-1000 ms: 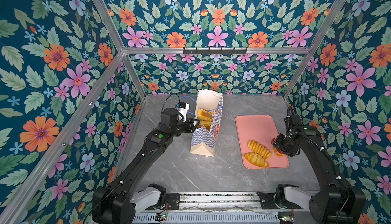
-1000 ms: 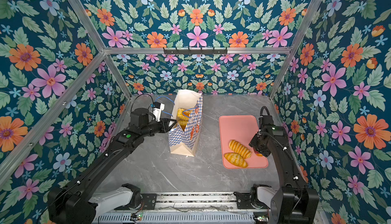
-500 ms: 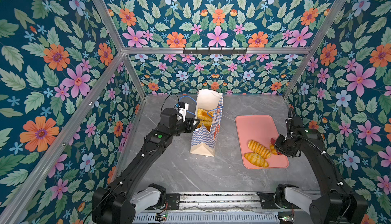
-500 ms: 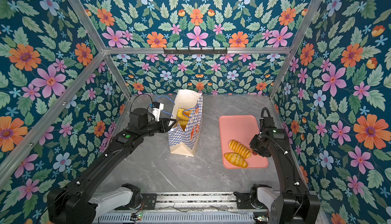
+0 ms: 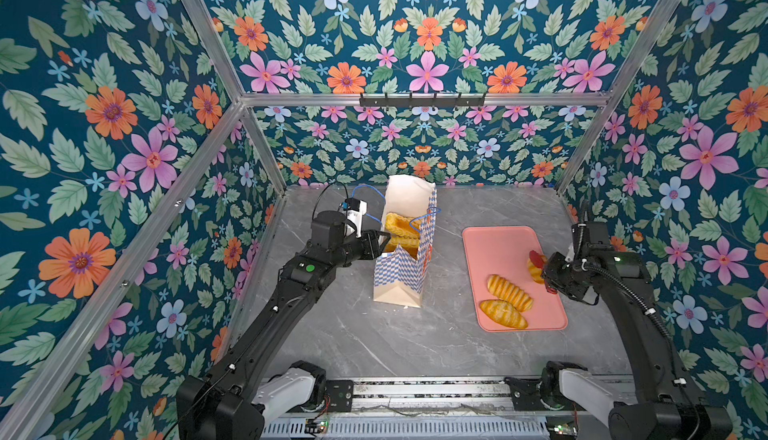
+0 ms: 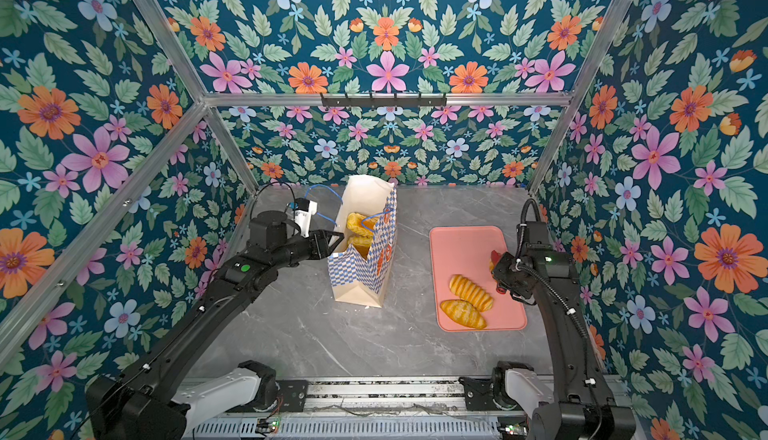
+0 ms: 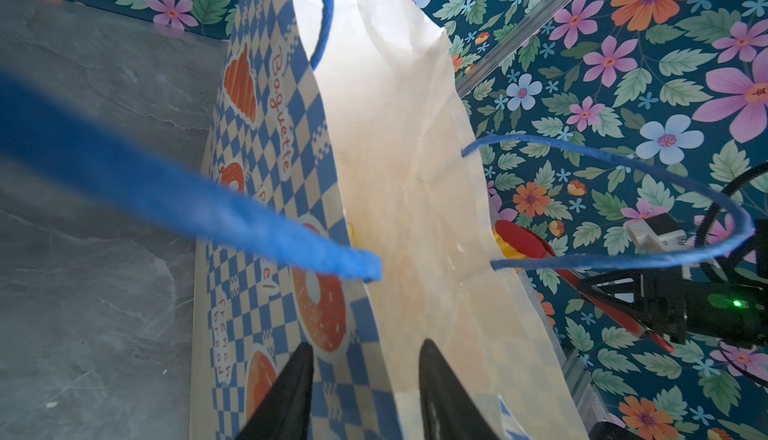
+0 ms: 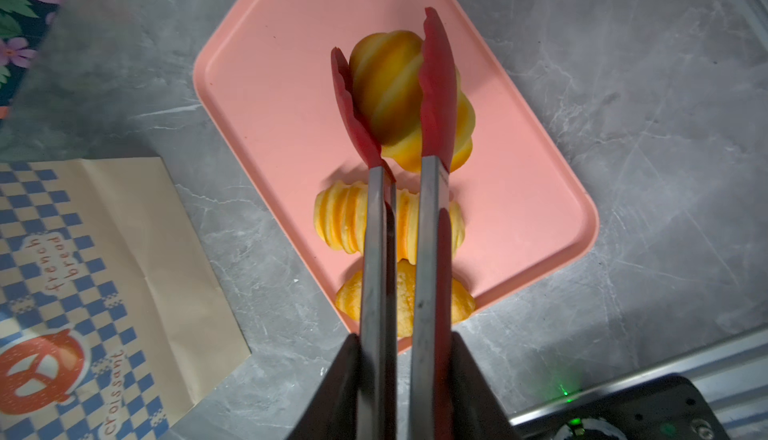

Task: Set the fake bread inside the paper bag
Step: 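Lower the tongs around the round striped bun and close them, then lift the striped bun with the right gripper's tongs and carry it over the bag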

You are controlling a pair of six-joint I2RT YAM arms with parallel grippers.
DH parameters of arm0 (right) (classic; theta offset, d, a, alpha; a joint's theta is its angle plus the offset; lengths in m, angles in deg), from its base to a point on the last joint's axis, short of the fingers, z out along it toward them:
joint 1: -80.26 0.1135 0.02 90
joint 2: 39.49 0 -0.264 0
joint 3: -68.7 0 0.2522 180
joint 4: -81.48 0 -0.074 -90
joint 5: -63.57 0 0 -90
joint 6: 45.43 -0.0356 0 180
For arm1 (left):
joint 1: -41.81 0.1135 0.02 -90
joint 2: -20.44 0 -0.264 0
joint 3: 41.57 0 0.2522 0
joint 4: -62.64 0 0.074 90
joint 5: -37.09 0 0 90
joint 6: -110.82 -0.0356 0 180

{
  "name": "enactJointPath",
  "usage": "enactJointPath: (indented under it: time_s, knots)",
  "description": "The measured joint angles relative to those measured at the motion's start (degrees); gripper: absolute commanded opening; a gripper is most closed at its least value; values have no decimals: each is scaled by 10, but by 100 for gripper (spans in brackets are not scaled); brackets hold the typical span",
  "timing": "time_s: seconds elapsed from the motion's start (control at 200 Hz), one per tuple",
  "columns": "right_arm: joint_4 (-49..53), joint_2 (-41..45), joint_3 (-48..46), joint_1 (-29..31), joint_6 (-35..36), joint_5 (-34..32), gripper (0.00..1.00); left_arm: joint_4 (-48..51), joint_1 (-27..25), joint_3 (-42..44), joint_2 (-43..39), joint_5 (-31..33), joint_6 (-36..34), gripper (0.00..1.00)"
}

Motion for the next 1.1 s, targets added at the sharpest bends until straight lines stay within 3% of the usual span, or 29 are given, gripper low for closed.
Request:
enactJointPath:
  time_s: [0.405,0.64,1.1]
  knots:
    - [-11,10,63,26,-17,53,32,70,0,-45,-1,47,-12,50]
    - [-23,12,98,38,-19,74,32,109,0,-75,8,85,-19,44]
    - [-57,-8,171,74,-45,131,32,123,-1,-107,34,84,-15,39]
